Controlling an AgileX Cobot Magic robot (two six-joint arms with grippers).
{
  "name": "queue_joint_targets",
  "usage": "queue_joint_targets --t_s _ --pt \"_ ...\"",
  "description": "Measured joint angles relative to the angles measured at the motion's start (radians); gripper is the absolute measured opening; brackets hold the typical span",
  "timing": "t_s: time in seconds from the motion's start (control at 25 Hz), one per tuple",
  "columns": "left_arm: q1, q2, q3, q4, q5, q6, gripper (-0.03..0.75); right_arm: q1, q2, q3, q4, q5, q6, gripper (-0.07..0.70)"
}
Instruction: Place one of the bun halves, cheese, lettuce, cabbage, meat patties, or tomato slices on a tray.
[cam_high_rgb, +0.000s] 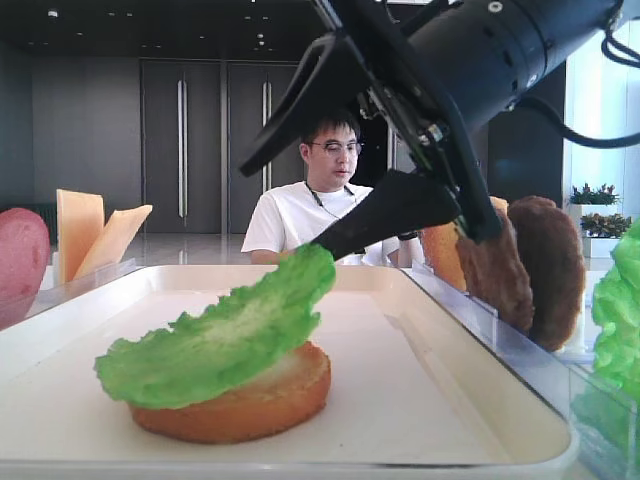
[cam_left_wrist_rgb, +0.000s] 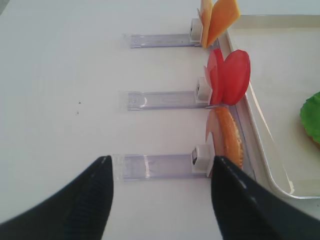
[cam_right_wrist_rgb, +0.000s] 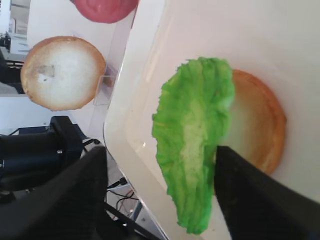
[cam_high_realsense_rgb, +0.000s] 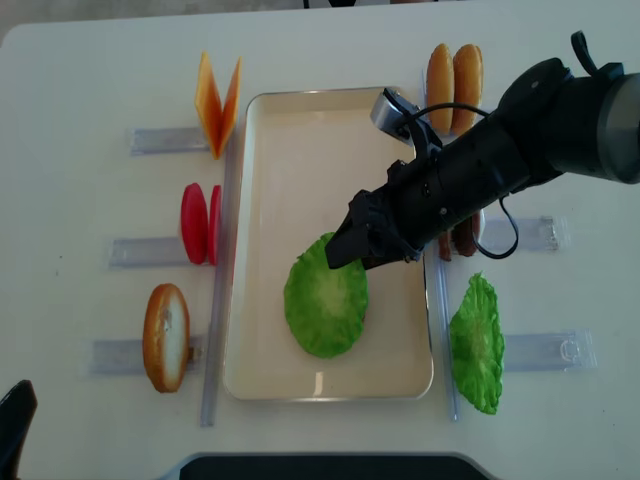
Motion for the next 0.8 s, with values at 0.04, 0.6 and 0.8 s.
queue_joint_targets --t_s 0.04,0.6,0.8 --pt "0.0 0.0 0.0 0.0 0.0 0.0 0.471 0.0 -0.014 0.0 -0.013 -0.014 0.002 0.474" --pt "0.0 0.0 0.0 0.0 0.0 0.0 0.471 0.0 -0.244 0.0 -0.332 -0.08 0.208 0.482" --pt "0.0 0.0 0.0 0.0 0.0 0.0 0.471 0.0 -0.341 0.0 -0.498 -0.082 0.339 0.482"
